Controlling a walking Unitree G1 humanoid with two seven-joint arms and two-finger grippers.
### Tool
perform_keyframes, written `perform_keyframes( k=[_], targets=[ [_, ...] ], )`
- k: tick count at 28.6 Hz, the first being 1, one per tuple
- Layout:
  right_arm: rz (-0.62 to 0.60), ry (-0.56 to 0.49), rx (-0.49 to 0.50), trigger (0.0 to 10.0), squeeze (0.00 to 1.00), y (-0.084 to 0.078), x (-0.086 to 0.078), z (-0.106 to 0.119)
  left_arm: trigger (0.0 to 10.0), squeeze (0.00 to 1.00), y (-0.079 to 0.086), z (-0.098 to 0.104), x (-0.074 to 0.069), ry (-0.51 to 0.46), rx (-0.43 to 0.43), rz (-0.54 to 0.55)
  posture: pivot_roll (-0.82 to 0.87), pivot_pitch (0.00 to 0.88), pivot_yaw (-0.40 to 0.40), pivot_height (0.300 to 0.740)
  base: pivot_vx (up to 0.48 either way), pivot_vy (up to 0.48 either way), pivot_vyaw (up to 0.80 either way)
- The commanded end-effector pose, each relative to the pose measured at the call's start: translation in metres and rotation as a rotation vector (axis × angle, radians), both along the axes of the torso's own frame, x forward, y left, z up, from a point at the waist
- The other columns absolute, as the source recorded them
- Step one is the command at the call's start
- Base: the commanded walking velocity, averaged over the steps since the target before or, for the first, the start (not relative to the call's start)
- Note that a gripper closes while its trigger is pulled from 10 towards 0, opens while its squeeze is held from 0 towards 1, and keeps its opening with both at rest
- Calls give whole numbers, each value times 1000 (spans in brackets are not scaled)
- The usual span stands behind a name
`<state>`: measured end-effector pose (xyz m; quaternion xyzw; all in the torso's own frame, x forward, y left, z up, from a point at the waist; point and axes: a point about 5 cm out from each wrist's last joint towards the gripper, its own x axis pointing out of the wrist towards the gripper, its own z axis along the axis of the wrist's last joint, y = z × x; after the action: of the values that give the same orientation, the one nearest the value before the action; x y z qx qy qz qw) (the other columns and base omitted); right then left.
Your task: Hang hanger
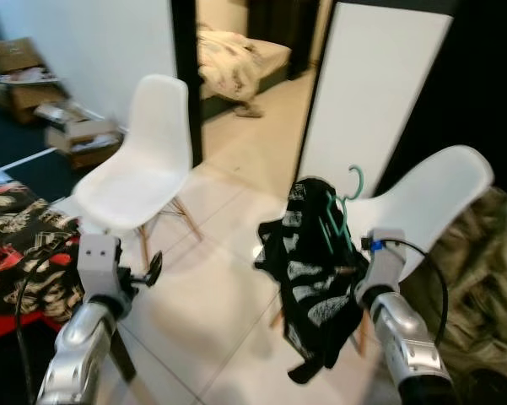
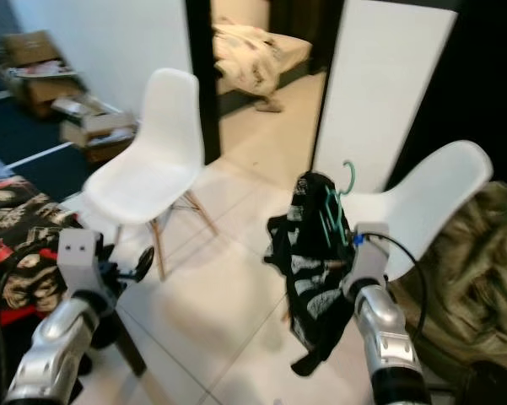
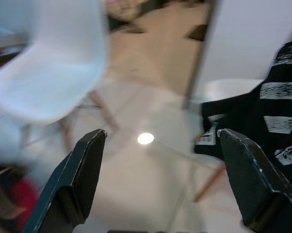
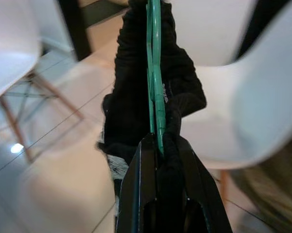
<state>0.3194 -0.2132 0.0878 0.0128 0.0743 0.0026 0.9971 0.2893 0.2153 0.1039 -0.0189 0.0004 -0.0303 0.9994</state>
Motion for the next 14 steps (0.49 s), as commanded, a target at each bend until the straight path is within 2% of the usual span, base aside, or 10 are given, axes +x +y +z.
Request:
perform_keyframes(
  k=[1,9,14],
  targets=[
    [-18,-59,25,10000,0,-2,2,8,10000,0,0,-10,-3,43,-19,3,24,0,-55,740,-337,0,0],
    [-19,-58,28,10000,0,-2,2,7,10000,0,0,-10,-4,38,-16,-4,23,0,-54,740,-337,0,0],
    [-17,-54,27,10000,0,-2,3,7,10000,0,-1,-9,-4,37,-15,-10,22,0,-54,740,-337,0,-788]
  ],
)
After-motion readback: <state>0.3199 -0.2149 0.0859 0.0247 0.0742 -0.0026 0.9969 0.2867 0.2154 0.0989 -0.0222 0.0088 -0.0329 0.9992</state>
